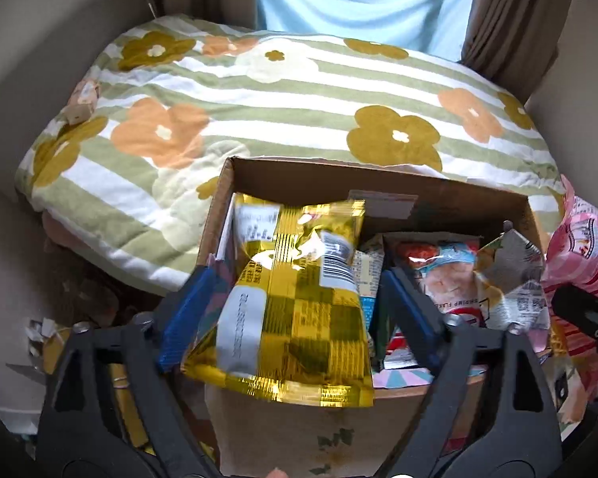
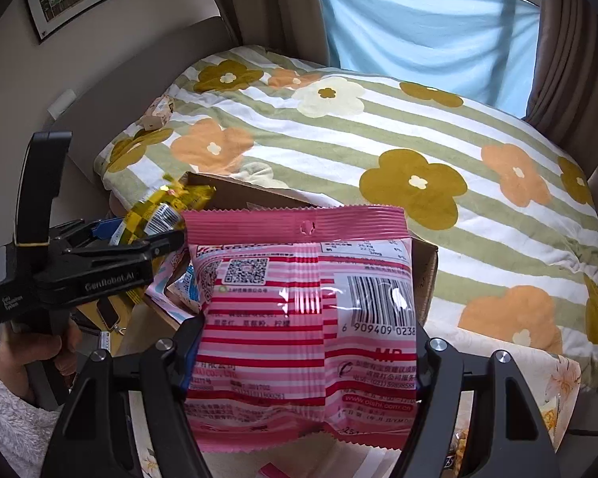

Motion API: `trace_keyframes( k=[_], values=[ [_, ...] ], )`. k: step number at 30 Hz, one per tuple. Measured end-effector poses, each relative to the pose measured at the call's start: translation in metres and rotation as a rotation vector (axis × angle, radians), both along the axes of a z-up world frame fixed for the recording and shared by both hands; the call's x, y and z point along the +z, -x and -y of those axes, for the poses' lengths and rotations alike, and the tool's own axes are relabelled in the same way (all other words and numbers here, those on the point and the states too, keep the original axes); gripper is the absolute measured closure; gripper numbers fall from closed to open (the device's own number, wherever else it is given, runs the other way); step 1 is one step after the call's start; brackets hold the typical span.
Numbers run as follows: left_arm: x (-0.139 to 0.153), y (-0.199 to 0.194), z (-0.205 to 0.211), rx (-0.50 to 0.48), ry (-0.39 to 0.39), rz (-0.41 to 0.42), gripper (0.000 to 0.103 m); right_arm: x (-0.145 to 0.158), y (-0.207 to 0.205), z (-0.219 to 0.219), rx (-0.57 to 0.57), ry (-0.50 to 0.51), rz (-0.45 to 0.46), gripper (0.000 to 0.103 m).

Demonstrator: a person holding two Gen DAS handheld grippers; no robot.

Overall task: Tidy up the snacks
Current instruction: 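Carry yellow packet and pink packet into the box and open both tools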

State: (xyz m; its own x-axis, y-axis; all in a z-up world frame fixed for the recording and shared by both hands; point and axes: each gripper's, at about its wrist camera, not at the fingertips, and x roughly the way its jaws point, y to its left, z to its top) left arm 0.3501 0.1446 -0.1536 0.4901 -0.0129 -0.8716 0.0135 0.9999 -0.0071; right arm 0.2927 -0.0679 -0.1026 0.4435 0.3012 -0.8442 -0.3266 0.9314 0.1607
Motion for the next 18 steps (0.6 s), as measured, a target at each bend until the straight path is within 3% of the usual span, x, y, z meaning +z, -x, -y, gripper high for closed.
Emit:
trace_keyframes(
  k=[10,18],
  values=[
    [-0.015,0.029,-0.005,-0.023,0.033,-0.033,0.000,-0.007,-0.019,-0.015,0.002,0.025,-0.024,0.033],
    [-0.011,0.051,0.002,-0.053,-0.023,-0.021,0.000,-0.017,-0.038,-0.041,0.053,-0.011,-0.050,0.033]
  ],
)
